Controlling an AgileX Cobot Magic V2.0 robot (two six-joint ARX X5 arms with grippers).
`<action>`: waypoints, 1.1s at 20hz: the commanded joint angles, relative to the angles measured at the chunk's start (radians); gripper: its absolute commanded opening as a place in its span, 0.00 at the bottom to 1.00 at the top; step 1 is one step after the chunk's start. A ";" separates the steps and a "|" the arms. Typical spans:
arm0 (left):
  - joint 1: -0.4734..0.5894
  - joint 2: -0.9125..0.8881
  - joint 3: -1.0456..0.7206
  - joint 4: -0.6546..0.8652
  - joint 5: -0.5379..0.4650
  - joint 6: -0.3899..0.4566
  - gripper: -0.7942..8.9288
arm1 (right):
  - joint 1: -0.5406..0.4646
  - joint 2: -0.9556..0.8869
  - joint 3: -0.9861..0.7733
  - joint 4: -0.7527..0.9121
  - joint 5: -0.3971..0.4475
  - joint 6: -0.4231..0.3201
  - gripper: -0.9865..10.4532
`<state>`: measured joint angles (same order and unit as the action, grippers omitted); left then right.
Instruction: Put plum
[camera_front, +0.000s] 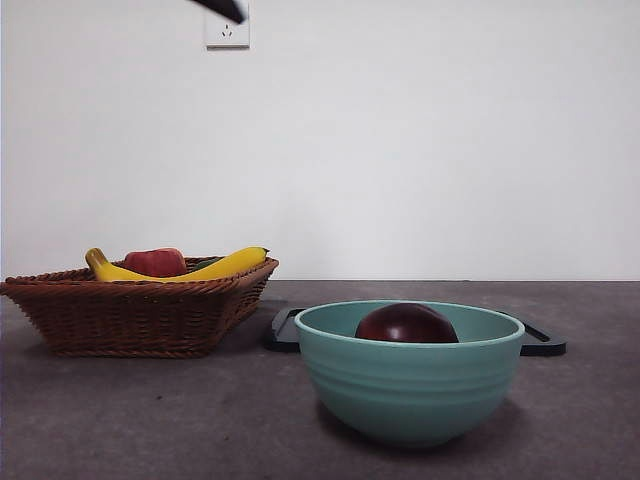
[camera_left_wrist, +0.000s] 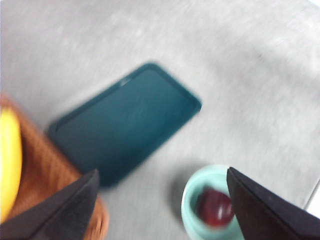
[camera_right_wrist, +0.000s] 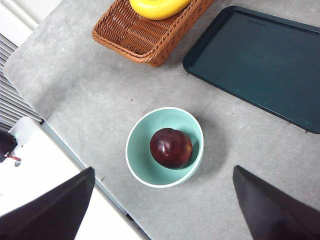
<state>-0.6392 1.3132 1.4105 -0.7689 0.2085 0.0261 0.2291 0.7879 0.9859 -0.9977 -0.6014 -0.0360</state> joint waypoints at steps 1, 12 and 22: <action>0.010 -0.069 -0.121 0.002 0.012 -0.016 0.50 | 0.004 0.008 0.018 0.005 0.006 0.005 0.47; 0.010 -0.293 -0.483 0.040 0.302 -0.046 0.49 | 0.005 0.008 0.016 -0.002 0.007 0.005 0.47; 0.011 -0.293 -0.483 0.044 0.301 -0.046 0.49 | 0.005 0.012 0.005 -0.021 0.033 0.014 0.47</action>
<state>-0.6220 1.0187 0.9176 -0.7353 0.5034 -0.0174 0.2291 0.7902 0.9848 -1.0214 -0.5694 -0.0326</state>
